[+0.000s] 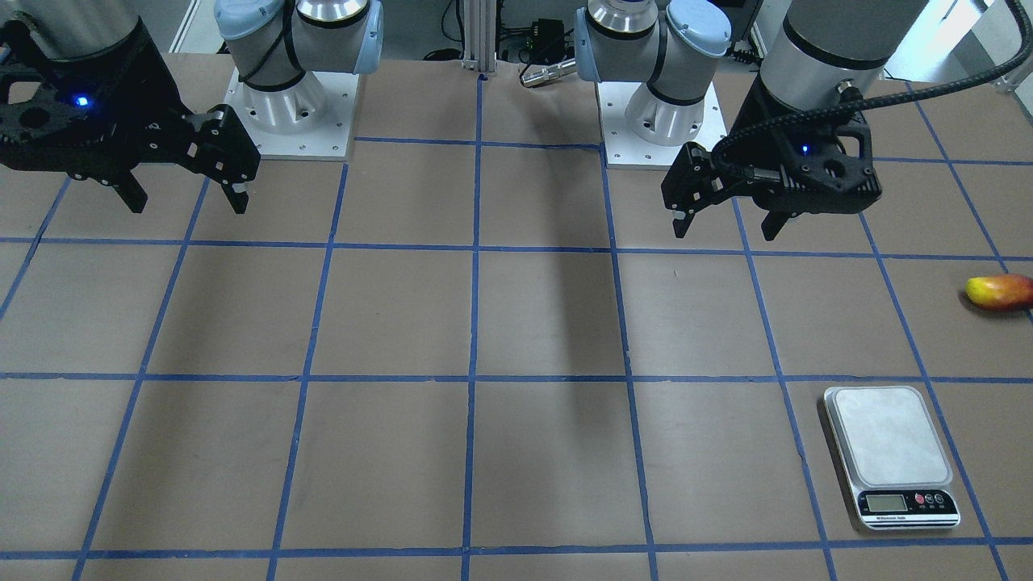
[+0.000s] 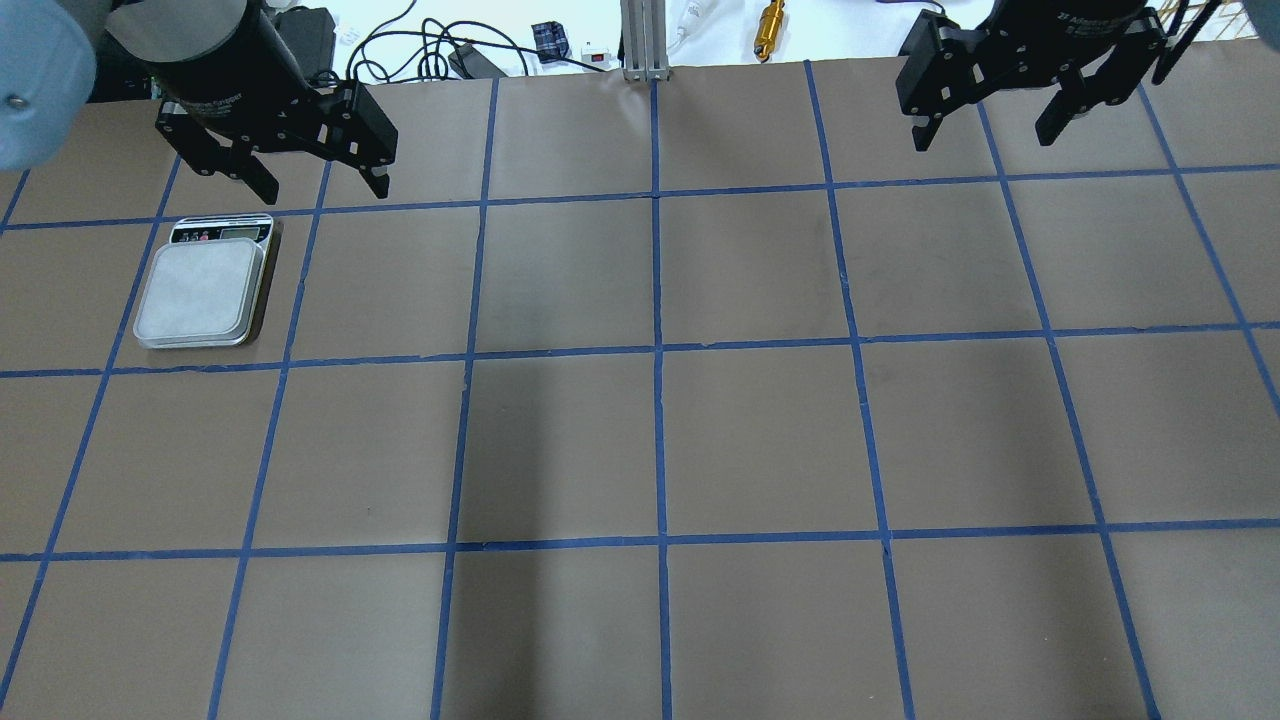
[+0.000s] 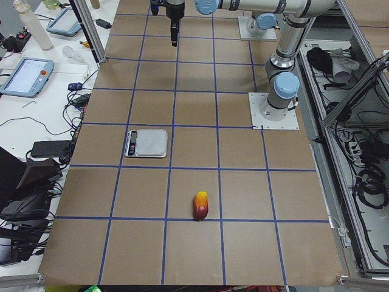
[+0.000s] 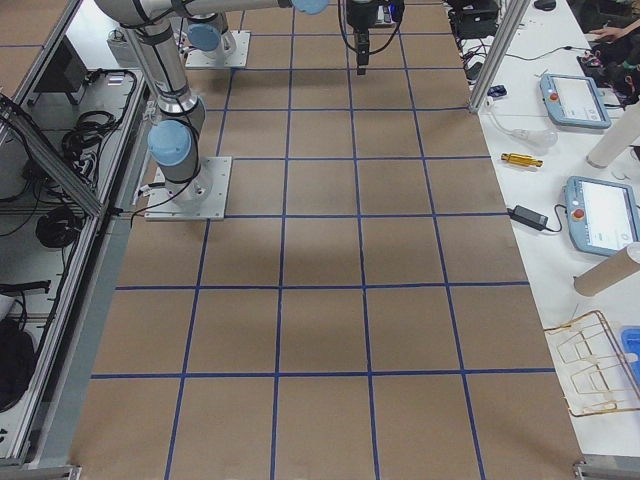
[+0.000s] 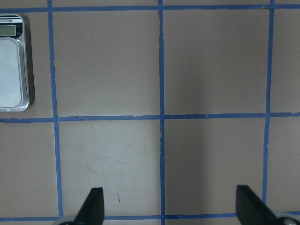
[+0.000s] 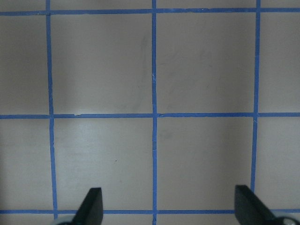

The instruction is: Weigh mango

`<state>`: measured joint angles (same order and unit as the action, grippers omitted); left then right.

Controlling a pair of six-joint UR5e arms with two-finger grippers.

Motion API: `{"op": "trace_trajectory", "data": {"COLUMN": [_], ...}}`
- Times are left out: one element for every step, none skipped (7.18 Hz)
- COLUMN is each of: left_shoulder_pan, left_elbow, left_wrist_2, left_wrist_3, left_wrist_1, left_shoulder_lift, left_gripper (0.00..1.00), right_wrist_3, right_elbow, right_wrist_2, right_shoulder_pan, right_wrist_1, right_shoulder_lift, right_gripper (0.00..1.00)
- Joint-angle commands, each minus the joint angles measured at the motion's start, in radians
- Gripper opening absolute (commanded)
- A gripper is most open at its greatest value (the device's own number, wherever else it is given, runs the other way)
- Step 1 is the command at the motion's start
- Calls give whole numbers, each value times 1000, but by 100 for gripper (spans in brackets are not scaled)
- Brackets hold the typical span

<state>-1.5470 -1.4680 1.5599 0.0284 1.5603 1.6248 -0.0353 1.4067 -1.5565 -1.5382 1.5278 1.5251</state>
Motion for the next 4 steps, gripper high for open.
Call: {"op": "trace_trajectory", "data": {"left_shoulder_pan": [1,4,4,8], "left_elbow": [0,0,0,2], "left_wrist_2": [2,2,2,3], "left_wrist_3": [2,2,4,57], "left_wrist_1": [6,6,6,15], "left_shoulder_lift": [-3,-3,-6,-11], "left_gripper": [100,100,100,100], "right_wrist_3": [0,0,0,0], "right_elbow": [0,0,0,0], "right_wrist_2": [0,0,0,0], "right_shoulder_pan": [0,0,0,0], "right_wrist_1": [0,0,0,0], "right_shoulder_lift": [0,0,0,0], "right_gripper": [100,100,100,100]}}
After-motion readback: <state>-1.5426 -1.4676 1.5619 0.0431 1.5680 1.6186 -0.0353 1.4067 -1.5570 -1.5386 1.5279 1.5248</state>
